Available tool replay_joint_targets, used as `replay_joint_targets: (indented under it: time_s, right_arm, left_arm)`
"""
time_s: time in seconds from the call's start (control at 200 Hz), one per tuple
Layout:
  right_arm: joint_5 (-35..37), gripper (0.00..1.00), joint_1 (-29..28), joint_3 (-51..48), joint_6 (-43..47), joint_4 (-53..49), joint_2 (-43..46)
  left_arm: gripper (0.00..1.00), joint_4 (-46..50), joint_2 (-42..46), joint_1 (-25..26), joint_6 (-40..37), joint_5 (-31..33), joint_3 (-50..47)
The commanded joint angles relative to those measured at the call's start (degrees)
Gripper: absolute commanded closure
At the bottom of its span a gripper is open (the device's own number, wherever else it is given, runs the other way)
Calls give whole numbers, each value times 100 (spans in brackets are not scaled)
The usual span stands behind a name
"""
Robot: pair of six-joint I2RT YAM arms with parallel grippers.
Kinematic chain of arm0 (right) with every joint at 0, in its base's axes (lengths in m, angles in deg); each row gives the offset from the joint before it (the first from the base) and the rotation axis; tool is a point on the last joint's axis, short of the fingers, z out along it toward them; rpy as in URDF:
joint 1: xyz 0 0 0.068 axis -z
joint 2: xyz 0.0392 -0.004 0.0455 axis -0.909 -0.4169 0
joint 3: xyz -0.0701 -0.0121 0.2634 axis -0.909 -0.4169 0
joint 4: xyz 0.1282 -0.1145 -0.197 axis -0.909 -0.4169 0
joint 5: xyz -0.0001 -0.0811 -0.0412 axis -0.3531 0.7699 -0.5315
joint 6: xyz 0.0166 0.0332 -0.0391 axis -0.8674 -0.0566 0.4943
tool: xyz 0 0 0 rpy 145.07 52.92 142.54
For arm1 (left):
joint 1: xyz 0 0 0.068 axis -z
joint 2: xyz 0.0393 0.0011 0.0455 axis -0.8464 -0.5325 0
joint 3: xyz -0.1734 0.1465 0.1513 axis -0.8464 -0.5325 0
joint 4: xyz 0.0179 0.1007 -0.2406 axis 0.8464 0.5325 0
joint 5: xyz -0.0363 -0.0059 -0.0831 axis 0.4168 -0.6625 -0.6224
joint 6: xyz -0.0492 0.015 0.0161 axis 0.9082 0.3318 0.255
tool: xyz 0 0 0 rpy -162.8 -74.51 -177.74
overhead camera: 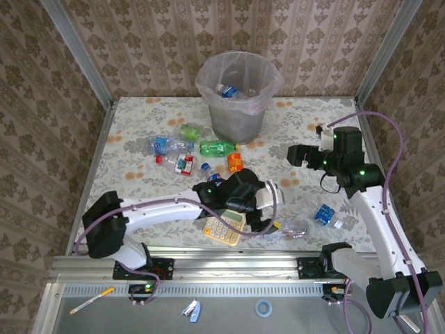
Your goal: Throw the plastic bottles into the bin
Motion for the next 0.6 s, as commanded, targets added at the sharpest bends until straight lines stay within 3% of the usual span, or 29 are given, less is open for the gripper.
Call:
replay_joint_targets:
  time_s: [0.0, 0.21, 0.6]
  right_arm:
    - [31, 0, 66, 277, -103, -238, 198]
    - [49, 0, 145, 489, -68, -415, 350]
    - [-13, 0, 189, 523, -94, -401, 407]
  left_arm:
    - [4, 197, -367, 75, -183, -247, 301]
    - [14, 537, -1221, 163, -249, -180, 806]
    - [16, 1198, -2129, 256, -321, -57, 1386]
